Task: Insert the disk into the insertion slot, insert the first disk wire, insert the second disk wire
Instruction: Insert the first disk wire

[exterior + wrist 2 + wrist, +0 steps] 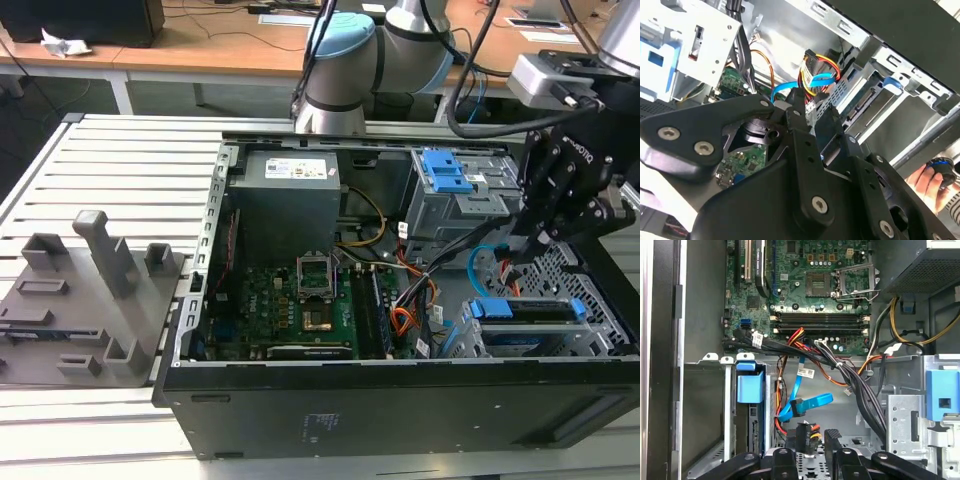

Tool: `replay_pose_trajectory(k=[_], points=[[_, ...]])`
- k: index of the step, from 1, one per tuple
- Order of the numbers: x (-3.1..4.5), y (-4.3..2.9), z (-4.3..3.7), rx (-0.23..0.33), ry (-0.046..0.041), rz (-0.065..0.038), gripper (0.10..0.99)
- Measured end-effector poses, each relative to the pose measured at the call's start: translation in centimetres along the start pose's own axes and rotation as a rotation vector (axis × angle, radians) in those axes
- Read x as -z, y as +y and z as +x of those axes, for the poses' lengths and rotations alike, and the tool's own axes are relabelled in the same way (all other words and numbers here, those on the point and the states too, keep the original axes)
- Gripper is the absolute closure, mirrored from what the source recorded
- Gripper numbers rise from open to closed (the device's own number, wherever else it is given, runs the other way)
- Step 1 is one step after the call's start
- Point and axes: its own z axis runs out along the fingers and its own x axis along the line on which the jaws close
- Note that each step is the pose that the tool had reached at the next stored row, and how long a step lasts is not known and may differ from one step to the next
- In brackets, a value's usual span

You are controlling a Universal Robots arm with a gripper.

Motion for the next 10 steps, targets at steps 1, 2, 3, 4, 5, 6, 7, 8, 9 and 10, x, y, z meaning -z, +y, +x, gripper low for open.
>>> replay_pose_trajectory(k=[1,2,3,4,5,6,7,8,9,10], points=[[-0.16,0.0,-0.01,0.0,0.0016,0.0,0.725],[-0.38,0.01,-0.02,0.0,0.0035,0.0,0.725],[-0.54,0.02,-0.02,0.0,0.0039,0.0,0.725],[-0.78,0.02,-0.03,0.0,0.0044,0.0,0.725],[-0.9,0.02,-0.03,0.0,0.0047,0.0,0.725],[-1.03,0.01,-0.03,0.0,0.0054,0.0,0.725],[-1.03,0.01,-0.03,0.0,0.0055,0.0,0.725],[-1.02,0.01,-0.03,0.0,0.0056,0.0,0.725],[-1.04,0.01,-0.03,0.0,0.0053,0.0,0.725],[-1.03,0.01,-0.03,0.0,0.0054,0.0,0.725]])
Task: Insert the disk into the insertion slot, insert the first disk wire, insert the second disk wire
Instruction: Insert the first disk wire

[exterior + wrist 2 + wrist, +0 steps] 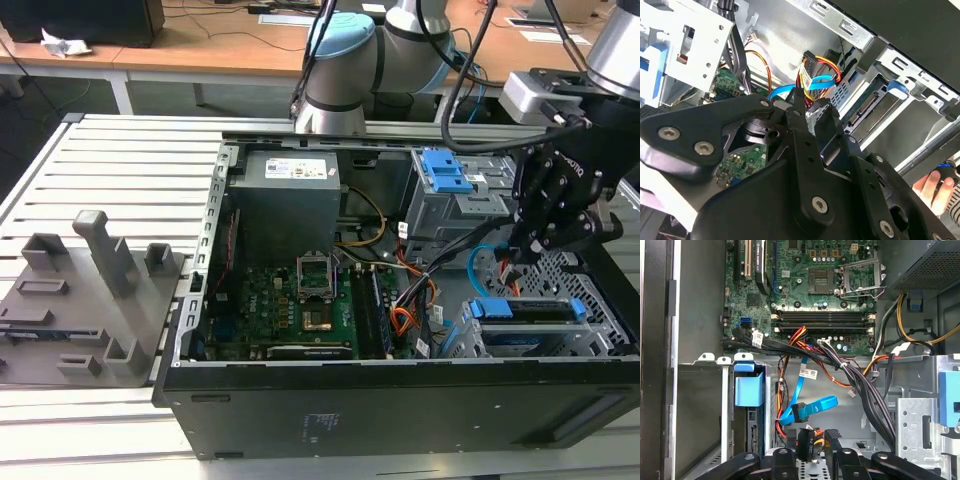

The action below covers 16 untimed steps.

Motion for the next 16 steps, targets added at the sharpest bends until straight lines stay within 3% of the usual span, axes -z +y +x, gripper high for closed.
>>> replay_pose_trajectory(k=[1,4,13,16], points=[[0.0,0.0,0.0,0.0,0.0,0.0,0.737],[-0.01,0.0,0.0,0.0,-0.0001,0.0,0.922],[0.03,-0.55,0.05,0.0,0.0001,-0.001,0.922],[-0.01,-0.56,0.84,0.0,-0.0001,-0.001,0.922]])
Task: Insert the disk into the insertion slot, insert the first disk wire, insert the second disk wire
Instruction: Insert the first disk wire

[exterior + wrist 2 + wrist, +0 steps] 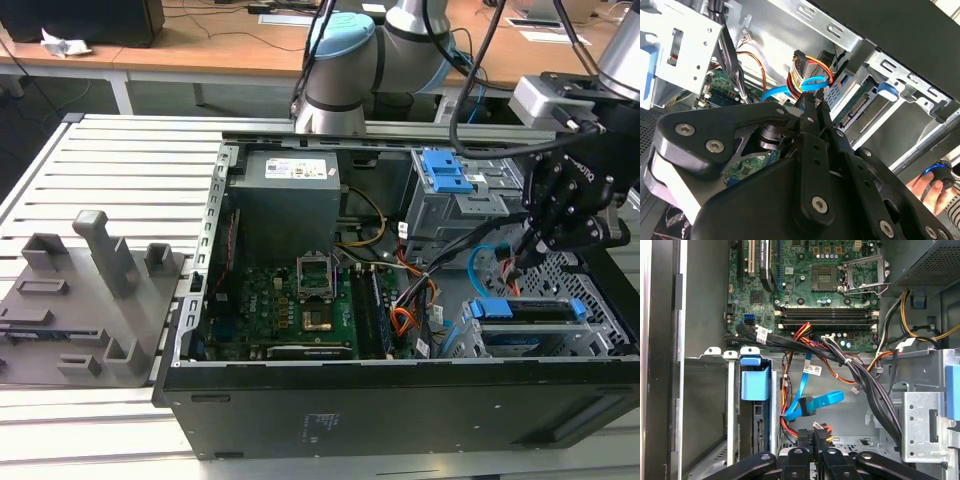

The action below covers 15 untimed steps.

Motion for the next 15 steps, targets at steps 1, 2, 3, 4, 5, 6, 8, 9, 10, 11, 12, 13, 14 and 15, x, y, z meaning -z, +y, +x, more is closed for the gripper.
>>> replay_pose_trajectory(k=[1,2,3,4,5,6,8,9,10,11,12,13,14,15], points=[[-0.01,-0.01,0.18,0.0,0.0,0.0,0.922],[-0.02,-0.01,0.41,0.0,0.0,0.0,0.922],[-0.03,-0.01,0.72,0.0,0.0001,0.0,0.922],[-0.04,-0.02,1.09,0.0,0.0001,0.0,0.922],[-0.06,-0.03,1.39,0.0,0.0,0.0,0.922],[-0.06,-0.03,1.74,0.0,0.0001,0.0,0.922],[-0.09,-0.05,2.35,0.0,0.0001,0.0,0.922],[-0.1,-0.05,2.49,0.0,0.0001,0.0,0.922],[-0.1,-0.05,2.62,0.0,0.0,0.0,0.922],[-0.11,-0.05,2.74,0.0,0.0,0.0,0.922],[-0.11,-0.06,2.85,0.0,0.0001,0.0,0.922],[-0.12,-0.06,3.07,0.0,0.0,0.0,0.922],[-0.12,-0.07,3.24,0.0,0.0001,0.0,0.922],[-0.14,-0.07,3.42,0.0,0.0,0.0,0.922]])
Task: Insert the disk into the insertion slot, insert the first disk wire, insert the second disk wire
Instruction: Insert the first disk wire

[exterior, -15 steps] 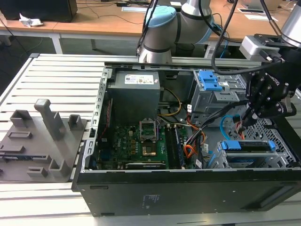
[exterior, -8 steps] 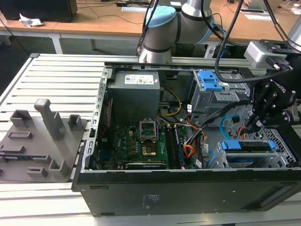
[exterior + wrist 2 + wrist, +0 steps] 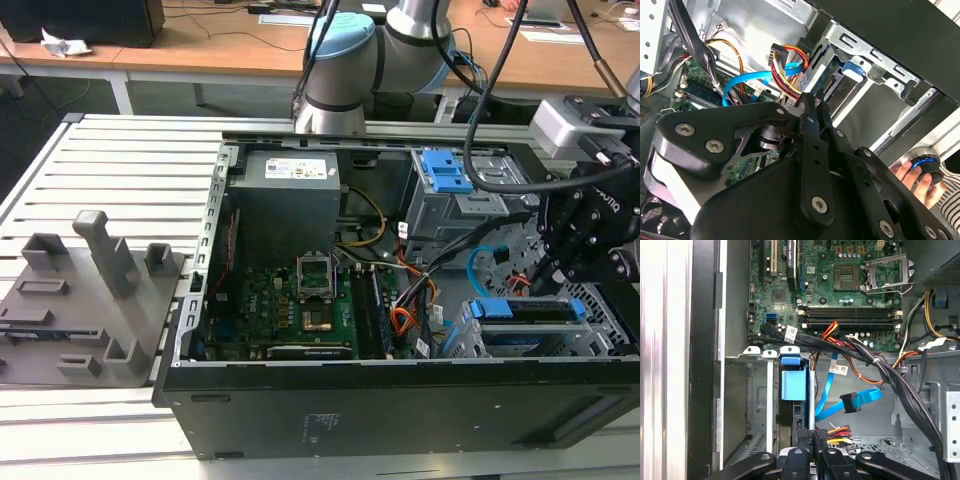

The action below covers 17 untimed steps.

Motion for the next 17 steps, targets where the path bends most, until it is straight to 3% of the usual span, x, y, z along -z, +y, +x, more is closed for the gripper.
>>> replay_pose_trajectory(k=[10,17], points=[[-0.05,-0.03,1.37,0.0,0.0,0.0,0.922],[-0.08,-0.34,1.17,0.0,-0.004,0.0,0.922]])
